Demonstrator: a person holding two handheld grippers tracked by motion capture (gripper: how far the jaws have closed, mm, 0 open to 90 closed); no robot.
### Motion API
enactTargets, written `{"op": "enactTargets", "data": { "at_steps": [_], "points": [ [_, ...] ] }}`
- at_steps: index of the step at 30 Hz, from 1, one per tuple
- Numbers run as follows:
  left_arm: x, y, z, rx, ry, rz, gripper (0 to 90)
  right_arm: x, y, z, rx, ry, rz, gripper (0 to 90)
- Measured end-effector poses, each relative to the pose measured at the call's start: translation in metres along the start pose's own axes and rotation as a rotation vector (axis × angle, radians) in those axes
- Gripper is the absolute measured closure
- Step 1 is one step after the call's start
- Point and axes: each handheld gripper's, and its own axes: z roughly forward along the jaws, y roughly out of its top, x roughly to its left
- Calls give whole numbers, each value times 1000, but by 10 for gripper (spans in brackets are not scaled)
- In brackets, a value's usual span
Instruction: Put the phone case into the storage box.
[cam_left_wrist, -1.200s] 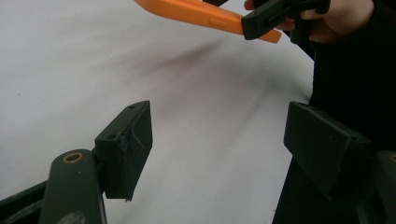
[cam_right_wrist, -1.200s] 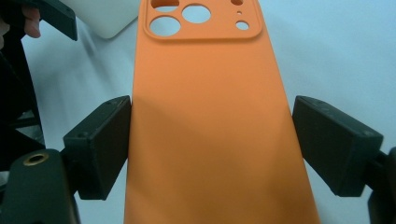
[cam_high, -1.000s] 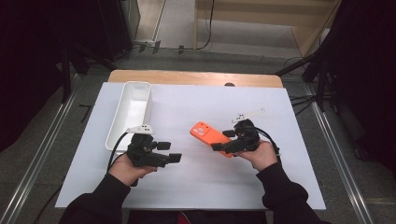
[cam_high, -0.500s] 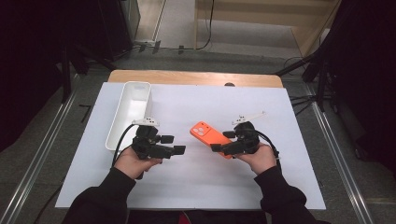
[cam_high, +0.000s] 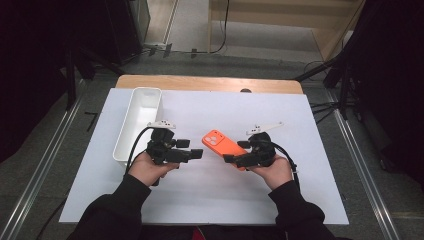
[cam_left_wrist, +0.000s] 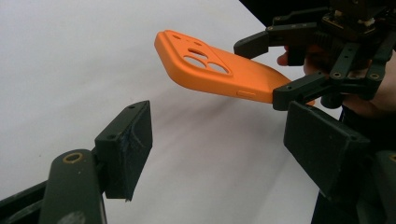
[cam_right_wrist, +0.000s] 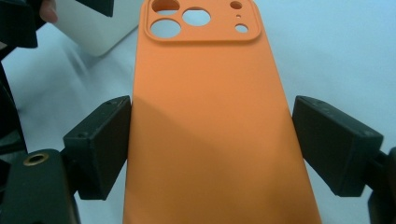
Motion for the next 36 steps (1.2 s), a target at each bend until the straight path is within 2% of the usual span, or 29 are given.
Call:
{"op": "enactTargets", "data": {
  "at_steps": [6,17,20,25,31,36],
  "points": [
    [1,4,4,9,-7,-16,239,3,-1,1,-24,-25,23,140],
    [8,12,9,4,22,-61,239,10,-1,7,-57,-44,71,140],
    [9,15,11,-1,20,-60,268,11,-1,9,-67,-54,83,140],
    [11,19,14,2,37,-67,267,12,0,12,-78,-80,89,140],
    [11,24,16,-7,39,-81,267,14,0,14,-95,-54,118,140],
    [11,27,17,-4,47,-100,267,16,0,11,-121,-61,128,140]
  ]
}}
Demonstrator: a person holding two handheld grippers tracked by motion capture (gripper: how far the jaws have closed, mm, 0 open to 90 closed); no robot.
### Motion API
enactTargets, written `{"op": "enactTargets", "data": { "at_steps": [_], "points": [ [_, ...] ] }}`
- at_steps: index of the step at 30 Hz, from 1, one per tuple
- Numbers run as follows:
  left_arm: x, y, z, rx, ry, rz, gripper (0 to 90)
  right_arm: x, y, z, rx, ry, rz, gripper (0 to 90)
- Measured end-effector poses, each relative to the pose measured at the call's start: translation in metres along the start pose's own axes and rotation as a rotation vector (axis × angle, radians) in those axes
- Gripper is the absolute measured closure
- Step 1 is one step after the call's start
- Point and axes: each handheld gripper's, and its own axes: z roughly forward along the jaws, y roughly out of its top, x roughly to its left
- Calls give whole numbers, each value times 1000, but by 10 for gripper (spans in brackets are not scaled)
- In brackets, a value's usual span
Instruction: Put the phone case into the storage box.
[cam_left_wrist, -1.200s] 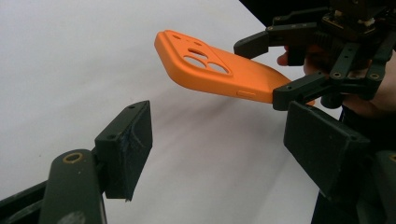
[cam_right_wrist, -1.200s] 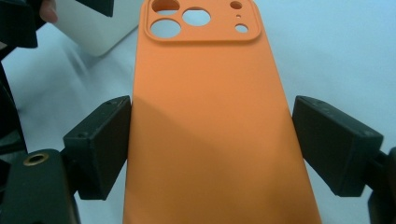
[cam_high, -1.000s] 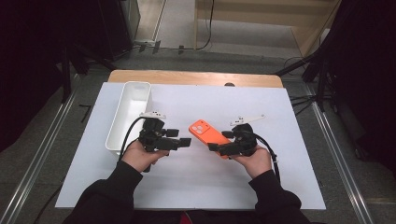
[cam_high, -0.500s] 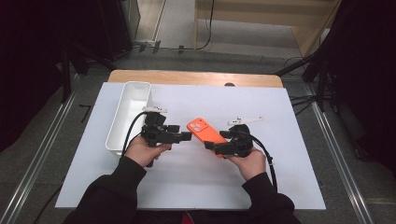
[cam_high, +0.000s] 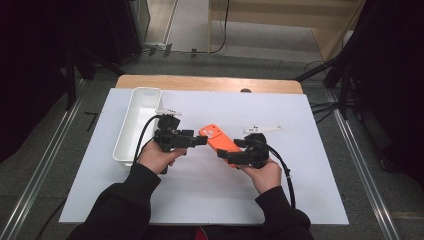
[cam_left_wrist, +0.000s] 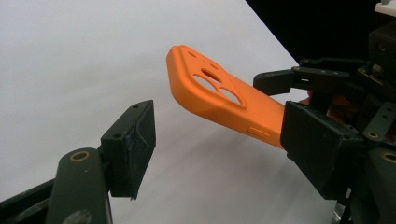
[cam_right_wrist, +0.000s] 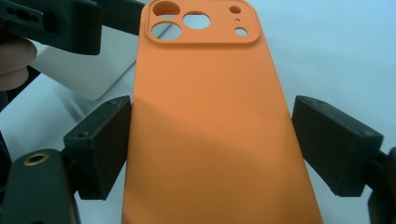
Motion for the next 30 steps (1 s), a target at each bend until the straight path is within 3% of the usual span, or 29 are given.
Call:
{"op": "enactTargets", "data": {
  "at_steps": [13,22,30],
  "points": [
    [0,7,4,-26,9,-24,267,8,-5,1,-50,-27,11,141],
    [0,10,9,-17,7,-50,268,13,-14,4,-98,-24,52,141],
    [0,12,12,-19,19,-75,292,19,-17,6,-130,-36,54,141]
  ]
}}
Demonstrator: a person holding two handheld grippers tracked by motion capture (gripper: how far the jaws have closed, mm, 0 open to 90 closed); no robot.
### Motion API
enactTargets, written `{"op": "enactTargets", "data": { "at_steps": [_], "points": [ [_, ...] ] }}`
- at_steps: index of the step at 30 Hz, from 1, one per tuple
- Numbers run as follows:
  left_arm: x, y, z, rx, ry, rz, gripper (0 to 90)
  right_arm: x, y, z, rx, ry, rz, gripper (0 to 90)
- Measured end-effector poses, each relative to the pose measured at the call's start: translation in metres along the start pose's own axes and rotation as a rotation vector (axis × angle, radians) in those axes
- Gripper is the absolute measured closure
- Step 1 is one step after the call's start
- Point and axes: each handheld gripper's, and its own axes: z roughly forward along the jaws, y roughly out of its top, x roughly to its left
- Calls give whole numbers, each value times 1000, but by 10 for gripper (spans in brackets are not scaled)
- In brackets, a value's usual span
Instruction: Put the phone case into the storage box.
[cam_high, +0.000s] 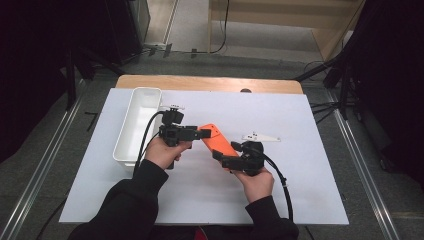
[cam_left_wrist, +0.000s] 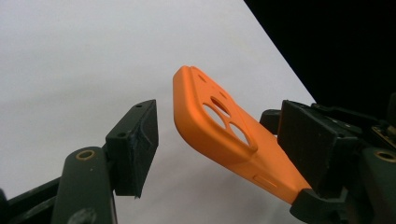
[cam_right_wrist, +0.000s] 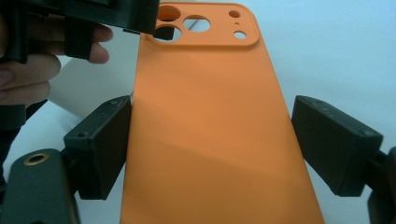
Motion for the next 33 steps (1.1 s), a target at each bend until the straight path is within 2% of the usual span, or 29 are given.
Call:
{"op": "enactTargets", "data": {
  "at_steps": [12,20,33],
  "points": [
    [-1,3,5,-24,27,-32,356,4,-6,2,-46,-39,22,142],
    [1,3,6,-18,44,-48,376,6,-10,3,-74,-57,40,141],
    [2,3,7,-24,36,-88,525,10,-14,9,-84,-47,59,142]
  ]
}}
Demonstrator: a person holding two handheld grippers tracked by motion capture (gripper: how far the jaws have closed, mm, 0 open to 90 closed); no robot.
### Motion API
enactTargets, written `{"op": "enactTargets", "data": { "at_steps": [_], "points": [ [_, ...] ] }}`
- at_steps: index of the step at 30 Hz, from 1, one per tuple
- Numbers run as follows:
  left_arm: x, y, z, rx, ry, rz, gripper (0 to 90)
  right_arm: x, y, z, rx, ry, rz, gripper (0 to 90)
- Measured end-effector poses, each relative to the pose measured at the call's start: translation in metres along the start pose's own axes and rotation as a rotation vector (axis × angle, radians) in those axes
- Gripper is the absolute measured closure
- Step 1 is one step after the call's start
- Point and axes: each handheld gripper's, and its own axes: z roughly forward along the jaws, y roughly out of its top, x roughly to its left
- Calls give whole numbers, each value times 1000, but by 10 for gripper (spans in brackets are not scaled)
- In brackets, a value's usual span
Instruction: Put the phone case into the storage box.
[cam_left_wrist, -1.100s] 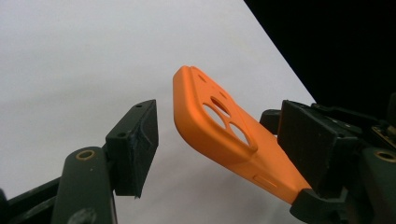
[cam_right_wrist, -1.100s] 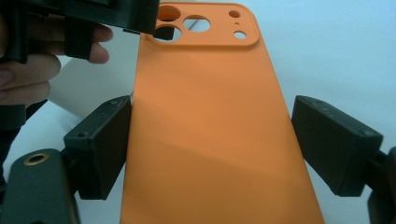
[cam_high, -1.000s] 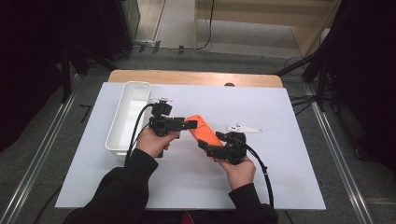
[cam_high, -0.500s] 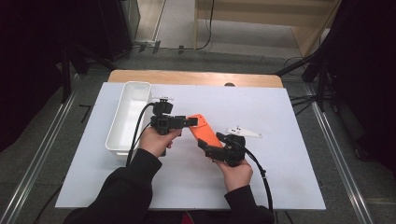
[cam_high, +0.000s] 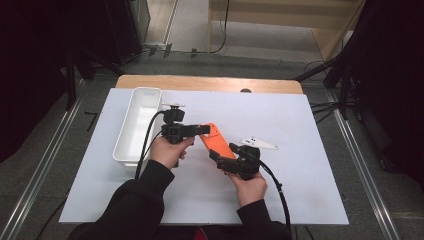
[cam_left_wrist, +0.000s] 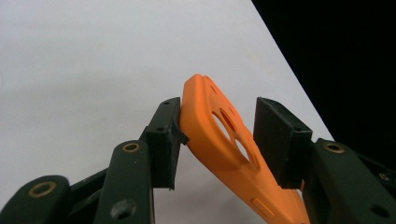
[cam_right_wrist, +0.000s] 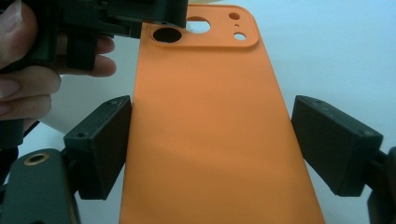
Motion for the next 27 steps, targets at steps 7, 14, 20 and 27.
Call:
{"op": "enactTargets", "data": {
  "at_steps": [7,14,20,27],
  "points": [
    [3,-1,-2,-15,-1,-21,620,0,-1,1,4,3,3,141],
    [3,0,-4,-25,-15,-36,669,1,-4,4,18,6,-11,142],
    [3,0,-5,-30,-27,-41,695,3,-5,6,22,5,-22,142],
    [1,0,-6,-34,-35,-33,720,4,-6,8,29,-7,-47,142]
  ]
}}
